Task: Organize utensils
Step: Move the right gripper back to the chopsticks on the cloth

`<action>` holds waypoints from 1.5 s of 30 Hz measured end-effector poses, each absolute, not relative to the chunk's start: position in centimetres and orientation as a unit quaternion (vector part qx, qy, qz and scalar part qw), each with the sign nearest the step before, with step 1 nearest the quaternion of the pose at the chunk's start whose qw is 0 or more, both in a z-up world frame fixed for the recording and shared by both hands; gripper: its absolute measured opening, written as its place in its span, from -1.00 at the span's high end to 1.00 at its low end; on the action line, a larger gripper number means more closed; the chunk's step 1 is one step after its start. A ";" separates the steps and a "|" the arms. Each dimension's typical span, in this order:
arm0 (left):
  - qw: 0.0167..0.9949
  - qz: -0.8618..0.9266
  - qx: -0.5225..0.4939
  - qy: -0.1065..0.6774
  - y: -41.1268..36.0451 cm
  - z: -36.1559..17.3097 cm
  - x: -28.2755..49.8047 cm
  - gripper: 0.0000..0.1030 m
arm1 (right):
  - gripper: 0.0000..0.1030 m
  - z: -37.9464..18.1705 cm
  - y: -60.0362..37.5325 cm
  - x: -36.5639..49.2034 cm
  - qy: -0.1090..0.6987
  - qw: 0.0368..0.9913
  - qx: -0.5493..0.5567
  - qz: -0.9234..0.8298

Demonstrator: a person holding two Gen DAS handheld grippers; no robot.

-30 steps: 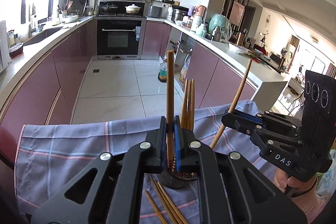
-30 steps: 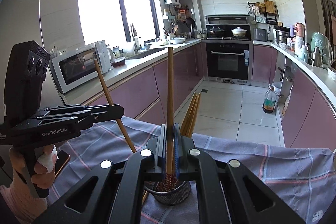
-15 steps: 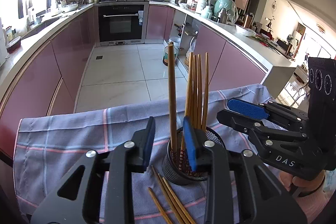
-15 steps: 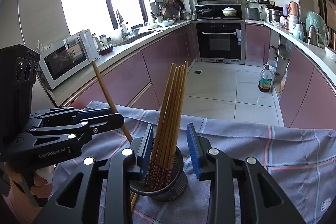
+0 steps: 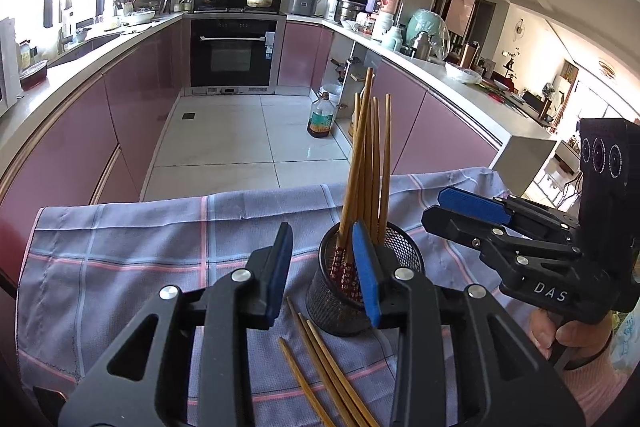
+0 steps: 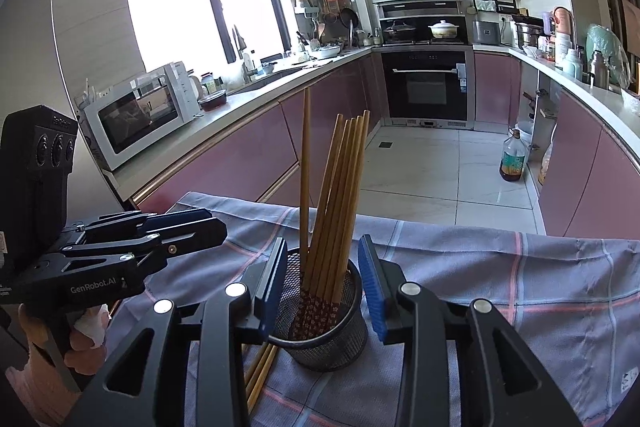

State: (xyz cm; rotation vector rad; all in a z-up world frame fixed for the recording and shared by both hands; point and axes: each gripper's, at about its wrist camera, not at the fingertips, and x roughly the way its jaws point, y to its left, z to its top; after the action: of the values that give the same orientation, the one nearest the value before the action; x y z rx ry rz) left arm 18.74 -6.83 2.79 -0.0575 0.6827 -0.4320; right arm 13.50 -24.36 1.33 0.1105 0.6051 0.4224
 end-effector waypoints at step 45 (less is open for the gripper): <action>0.891 -0.170 -0.028 0.421 -3.0 -9.6 9.6 0.18 | 0.32 -8.7 -19.7 6.1 0.411 0.869 0.036 0.272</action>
State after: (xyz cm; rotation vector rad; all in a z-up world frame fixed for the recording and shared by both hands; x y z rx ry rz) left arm 9.61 -3.02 -9.64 -0.0585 0.8735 -0.3533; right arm 6.13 -19.74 -8.70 0.0759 0.8596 0.5688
